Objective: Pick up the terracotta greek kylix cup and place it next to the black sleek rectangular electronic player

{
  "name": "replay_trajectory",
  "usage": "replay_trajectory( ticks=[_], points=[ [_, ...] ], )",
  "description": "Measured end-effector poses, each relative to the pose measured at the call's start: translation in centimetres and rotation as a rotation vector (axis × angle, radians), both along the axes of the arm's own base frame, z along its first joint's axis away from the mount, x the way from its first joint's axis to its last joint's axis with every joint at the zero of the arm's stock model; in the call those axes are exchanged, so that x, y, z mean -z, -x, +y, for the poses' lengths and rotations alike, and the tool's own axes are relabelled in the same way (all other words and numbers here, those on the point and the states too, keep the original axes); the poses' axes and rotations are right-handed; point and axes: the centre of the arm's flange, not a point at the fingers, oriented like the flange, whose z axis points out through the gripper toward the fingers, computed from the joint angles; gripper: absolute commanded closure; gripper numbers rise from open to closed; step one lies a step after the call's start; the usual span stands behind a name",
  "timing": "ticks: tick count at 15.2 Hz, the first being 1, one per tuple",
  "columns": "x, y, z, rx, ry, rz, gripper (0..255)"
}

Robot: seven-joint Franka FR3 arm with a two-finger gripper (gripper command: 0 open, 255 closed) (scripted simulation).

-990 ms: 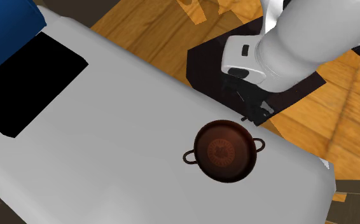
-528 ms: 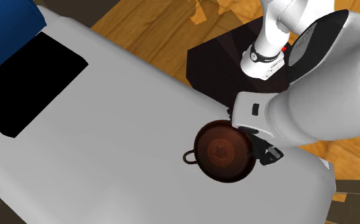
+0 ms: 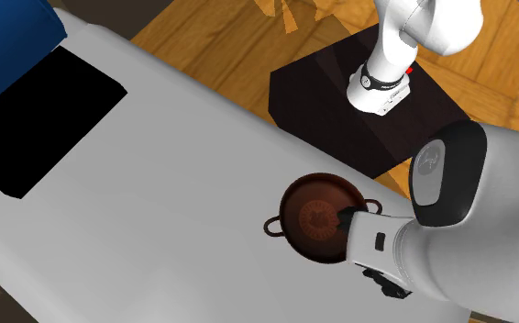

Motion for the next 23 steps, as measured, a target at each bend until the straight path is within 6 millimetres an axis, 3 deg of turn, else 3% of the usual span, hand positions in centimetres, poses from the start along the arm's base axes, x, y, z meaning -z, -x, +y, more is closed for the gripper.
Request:
replay_trajectory(
  ticks=[8, 14, 15, 23],
  points=[
    [4.2, -0.4, 0.5, 0.003, 0.001, 0.000, 0],
    [4.6, -0.4, 0.5, 0.003, 0.001, 0.000, 0],
    [4.6, -0.4, 0.5, 0.003, 0.001, 0.000, 255],
    [4.5, -0.4, 0.5, 0.003, 0.001, -0.001, 255]
  ],
)
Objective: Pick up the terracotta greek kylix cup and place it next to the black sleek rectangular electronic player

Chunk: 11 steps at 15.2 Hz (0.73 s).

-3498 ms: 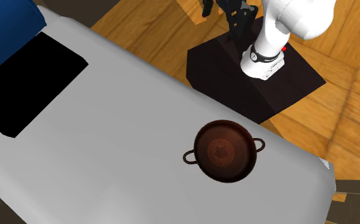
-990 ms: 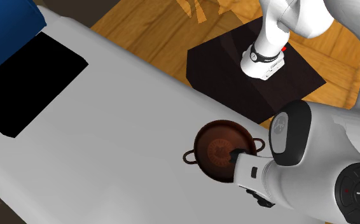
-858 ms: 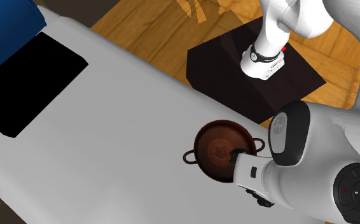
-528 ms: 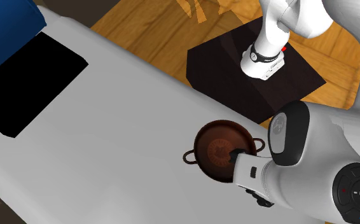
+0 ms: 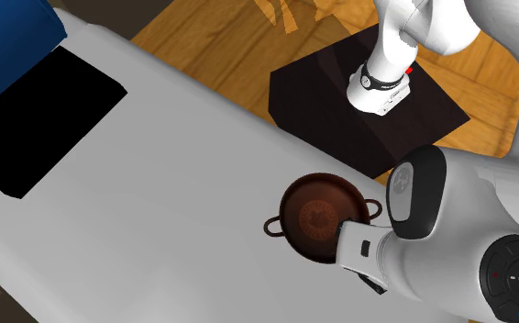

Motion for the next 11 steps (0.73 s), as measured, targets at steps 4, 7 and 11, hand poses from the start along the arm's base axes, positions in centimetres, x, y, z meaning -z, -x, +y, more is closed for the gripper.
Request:
replay_trajectory(
  ticks=[4, 7, 11],
  points=[
    [-0.5, 0.0, 0.0, 0.000, 0.000, 0.001, 255],
    [-2.1, -0.1, 0.0, 0.000, 0.000, 0.001, 255],
    [-4.1, 0.1, 0.0, 0.000, 0.000, 0.001, 255]
  ],
)
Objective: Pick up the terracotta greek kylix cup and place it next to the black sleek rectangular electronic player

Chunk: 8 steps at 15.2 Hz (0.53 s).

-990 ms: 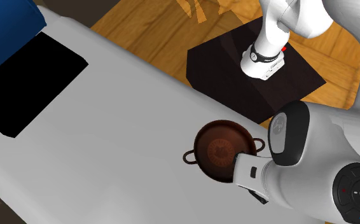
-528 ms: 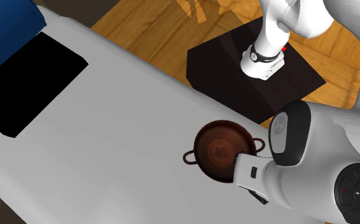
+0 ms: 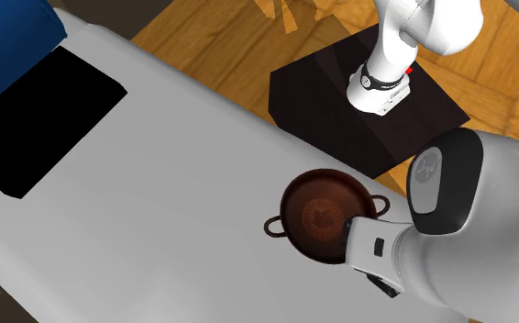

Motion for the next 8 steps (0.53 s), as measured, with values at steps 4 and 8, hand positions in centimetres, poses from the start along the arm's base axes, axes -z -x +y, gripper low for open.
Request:
replay_trajectory(
  ticks=[4, 8],
  points=[
    [-2.2, 0.0, 0.1, 0.000, 0.000, 0.000, 255],
    [-4.2, 0.0, 0.1, 0.000, 0.000, 0.000, 255]
  ],
)
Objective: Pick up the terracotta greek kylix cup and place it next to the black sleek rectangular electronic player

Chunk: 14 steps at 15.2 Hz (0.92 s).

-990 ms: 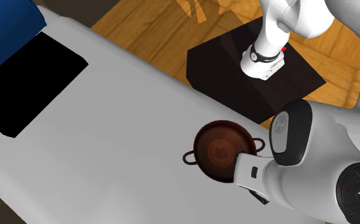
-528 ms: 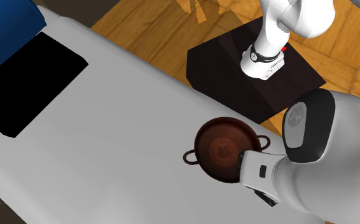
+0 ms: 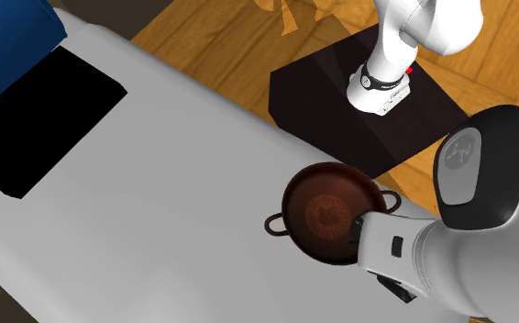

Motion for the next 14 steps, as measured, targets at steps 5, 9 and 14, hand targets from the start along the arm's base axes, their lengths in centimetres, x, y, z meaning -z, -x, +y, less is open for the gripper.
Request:
replay_trajectory(
  ticks=[5, 9, 14],
  points=[
    [-2.6, 0.1, -0.1, 0.000, 0.000, 0.000, 255],
    [-4.8, -0.1, -0.2, 0.000, 0.000, 0.000, 255],
    [-7.4, 0.0, 0.0, 0.000, 0.000, 0.000, 255]
  ],
)
